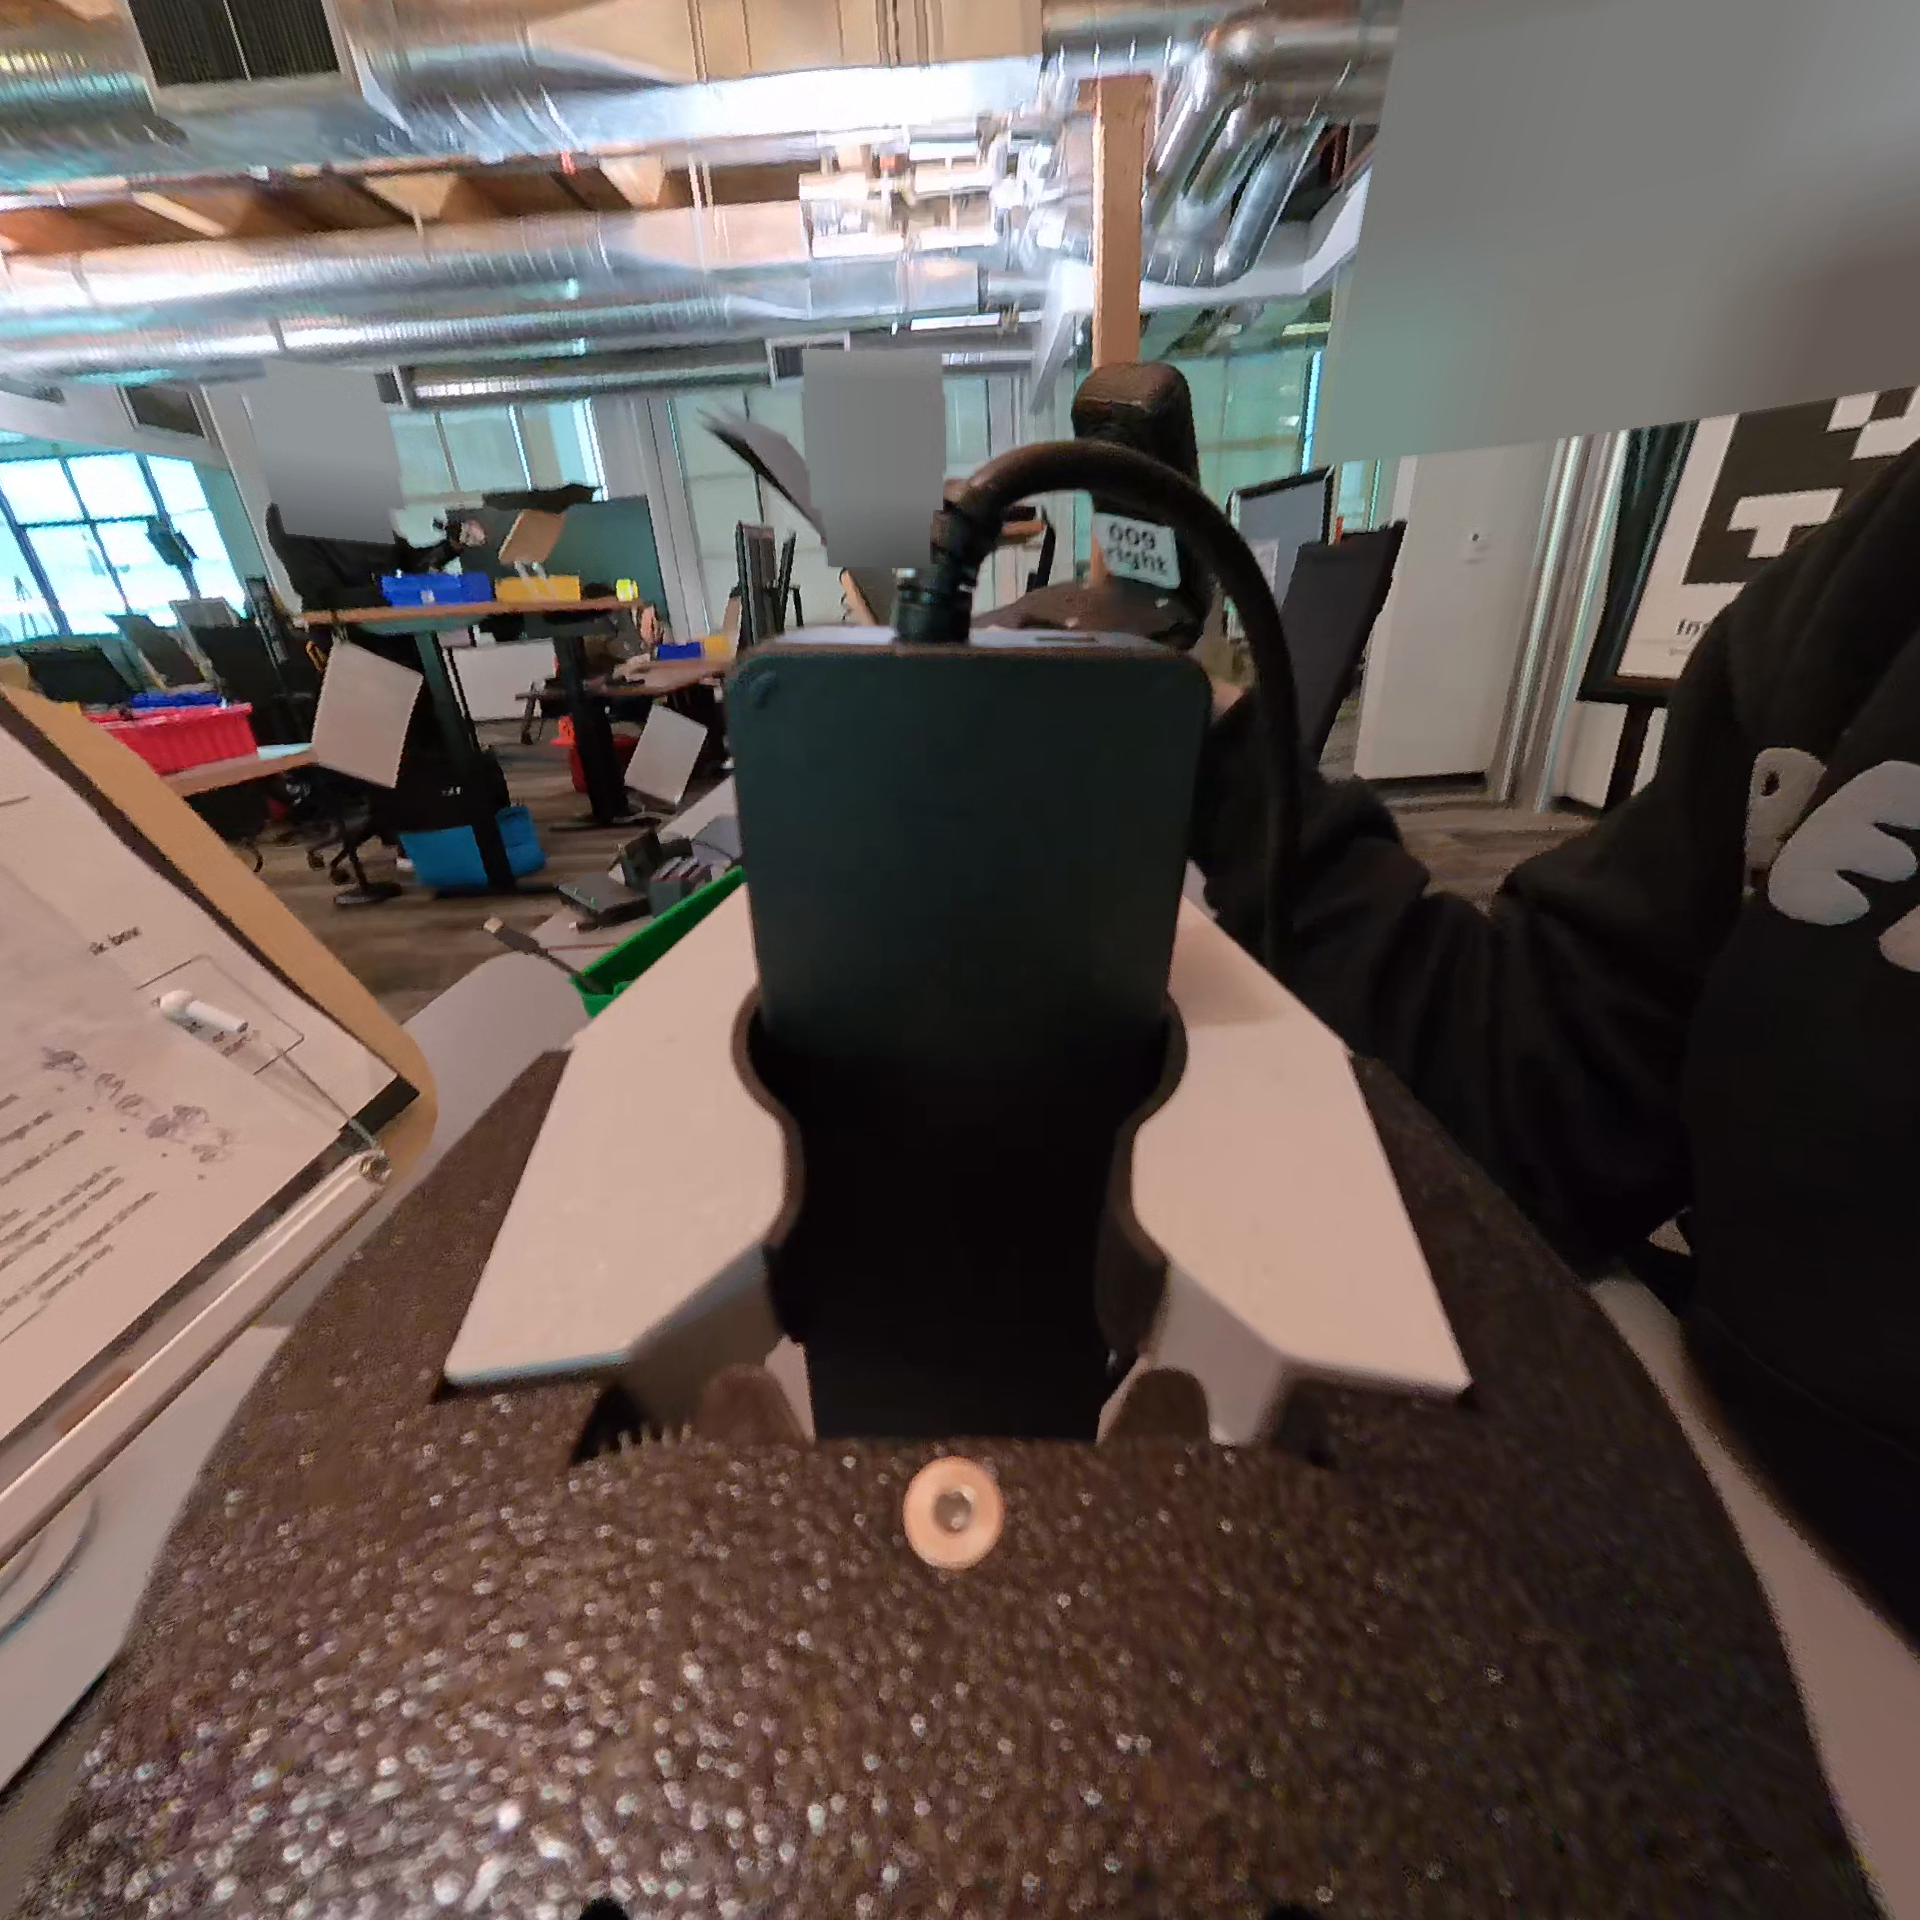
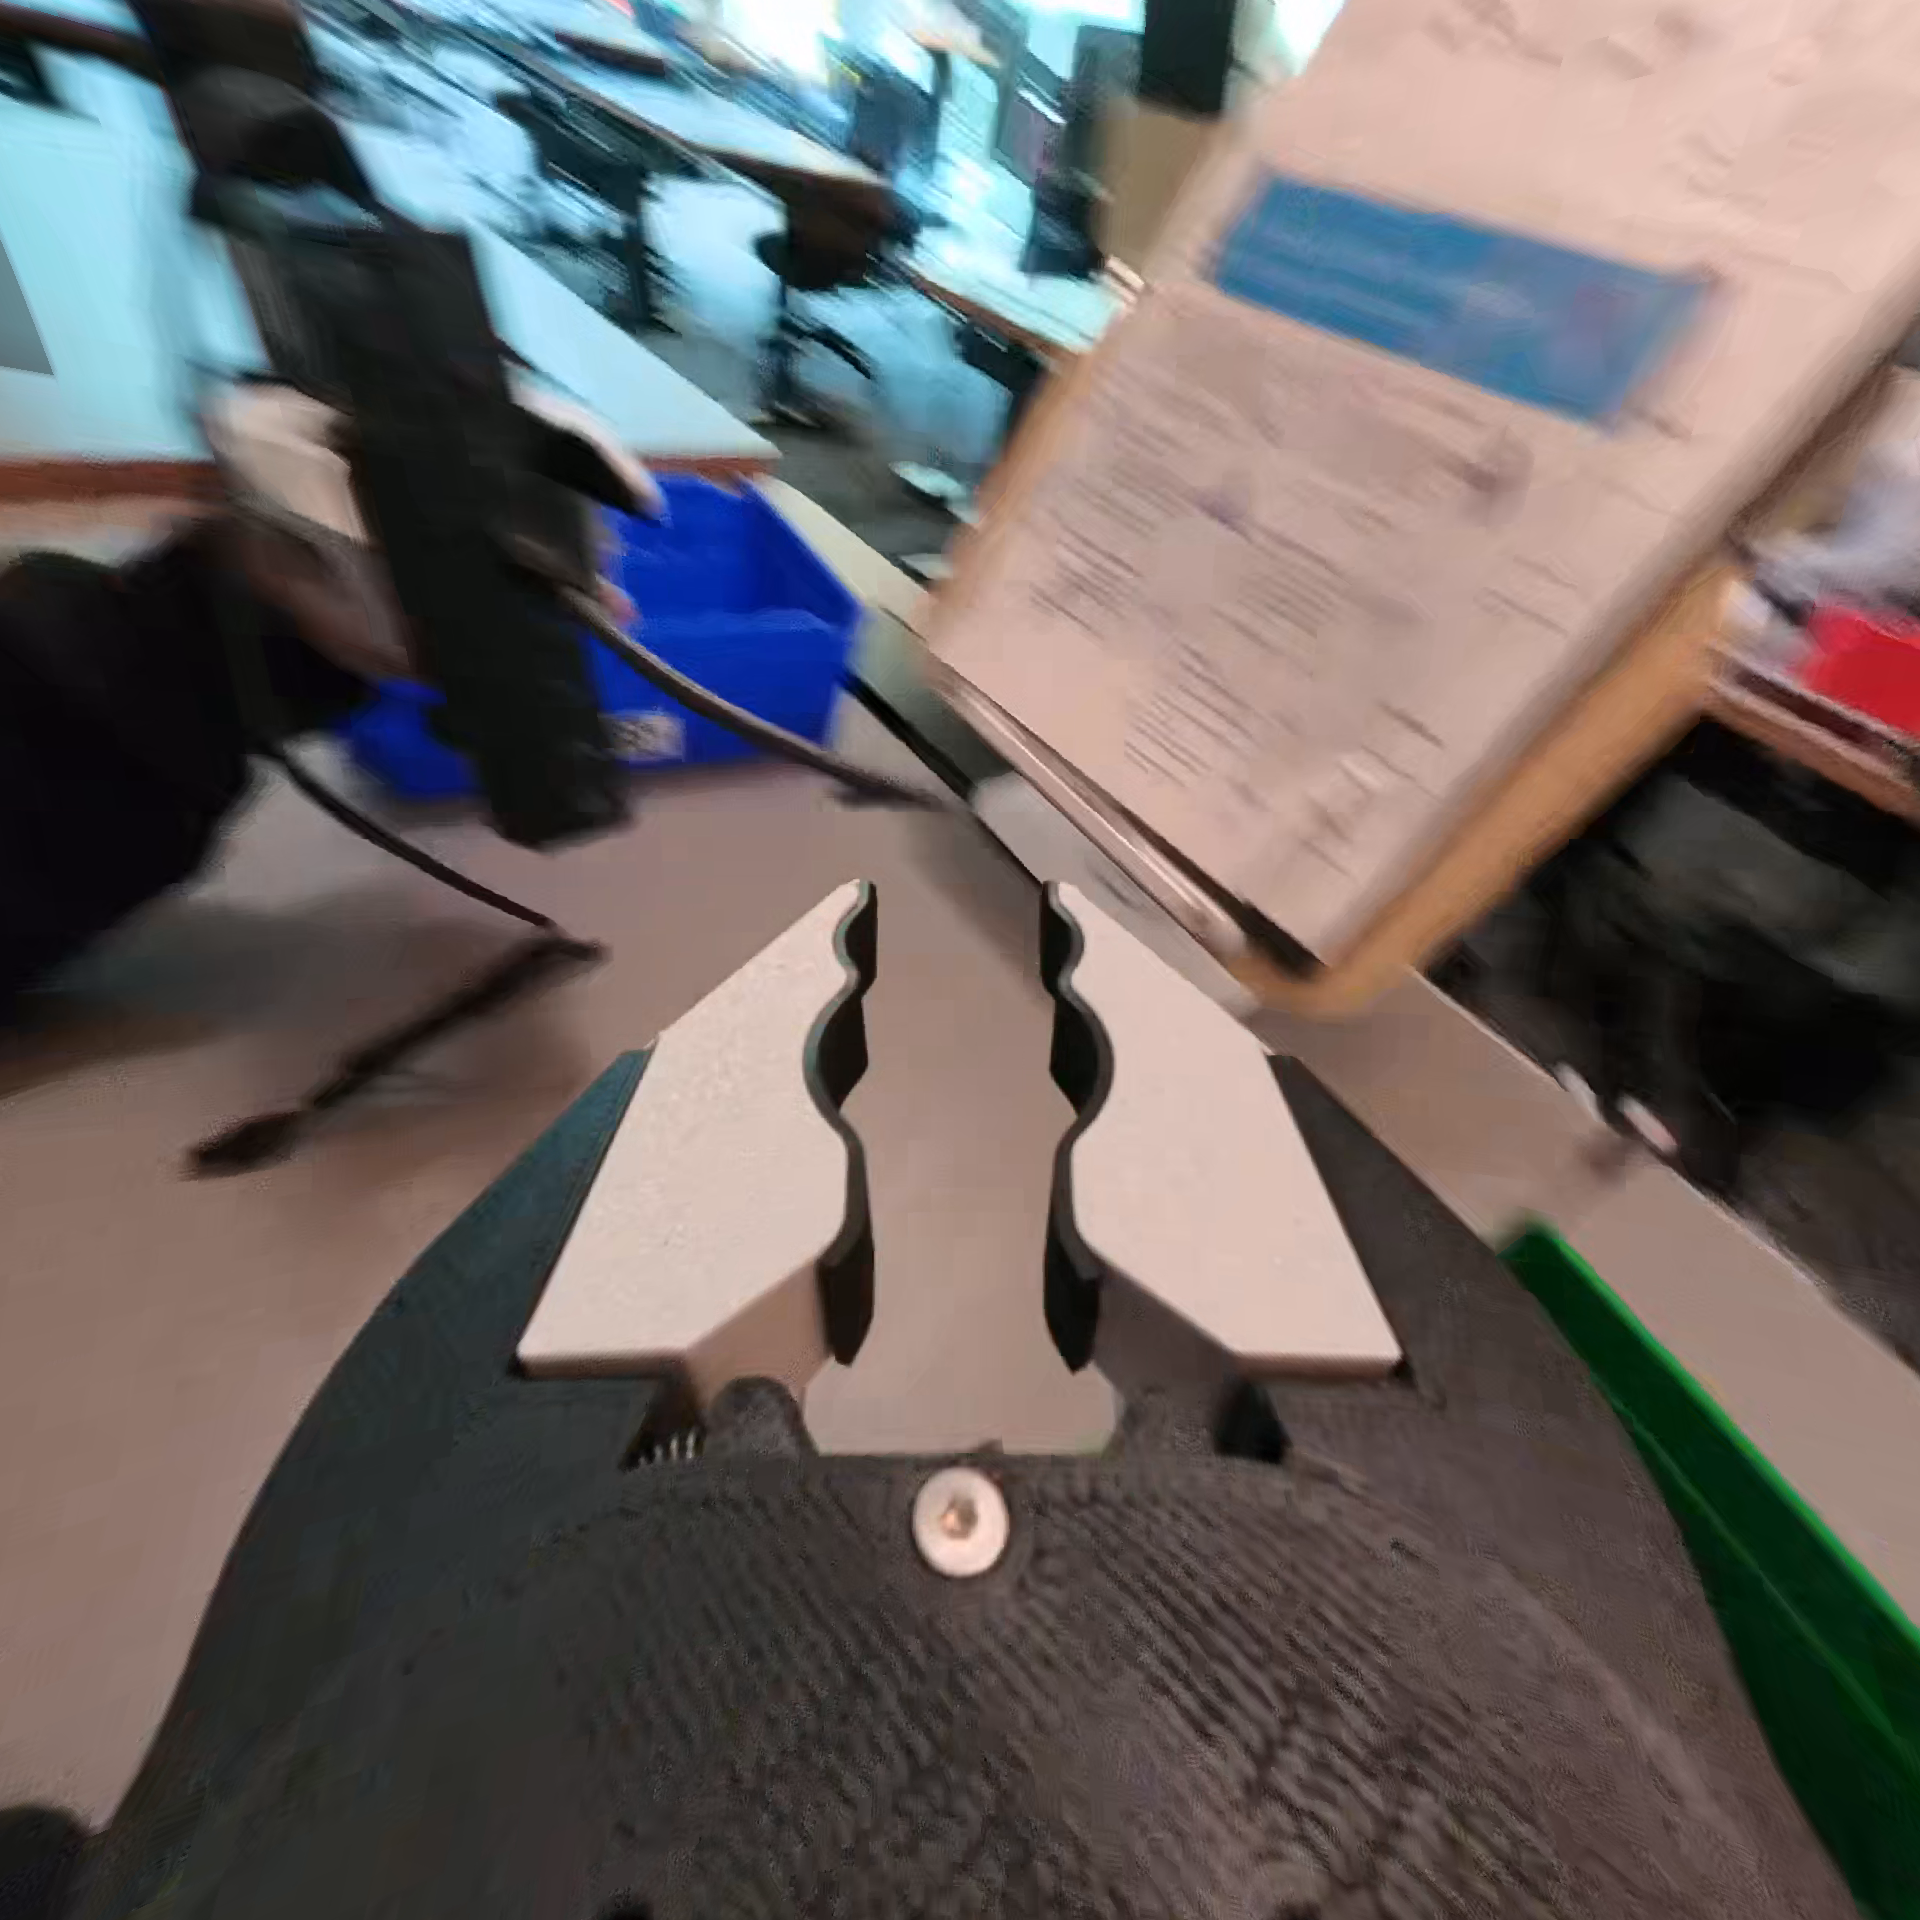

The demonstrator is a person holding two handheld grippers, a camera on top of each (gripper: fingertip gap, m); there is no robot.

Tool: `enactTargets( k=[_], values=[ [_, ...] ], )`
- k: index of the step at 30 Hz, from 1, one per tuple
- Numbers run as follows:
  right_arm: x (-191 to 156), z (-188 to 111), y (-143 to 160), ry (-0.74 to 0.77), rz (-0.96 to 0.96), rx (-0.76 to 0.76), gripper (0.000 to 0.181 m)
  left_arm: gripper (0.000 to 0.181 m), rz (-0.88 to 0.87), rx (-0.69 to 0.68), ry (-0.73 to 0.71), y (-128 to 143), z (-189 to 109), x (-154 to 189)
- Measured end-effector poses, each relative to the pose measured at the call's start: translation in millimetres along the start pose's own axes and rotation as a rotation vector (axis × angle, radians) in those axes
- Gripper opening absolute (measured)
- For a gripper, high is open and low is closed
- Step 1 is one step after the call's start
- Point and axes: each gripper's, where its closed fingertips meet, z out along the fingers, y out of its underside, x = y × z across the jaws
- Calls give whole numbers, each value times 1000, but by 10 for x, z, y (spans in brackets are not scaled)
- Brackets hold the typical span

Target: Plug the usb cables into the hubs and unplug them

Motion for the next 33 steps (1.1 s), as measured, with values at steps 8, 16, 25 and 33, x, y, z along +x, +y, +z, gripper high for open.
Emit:
enactTargets(
  k=[8,16,25,33],
  values=[
    [-887,860,-330,-309,-140,83,31,61,17,-25,-6,133,60,-41],
    [-981,1008,-337,-353,-138,115,18,61,48,-35,14,152,46,-1],
    [-1098,1079,-63,-445,-155,-15,9,61,45,-23,53,182,96,48],
    [-1043,1136,-6,-422,-194,-64,9,61,26,-91,11,296,68,-44]
  ],
)
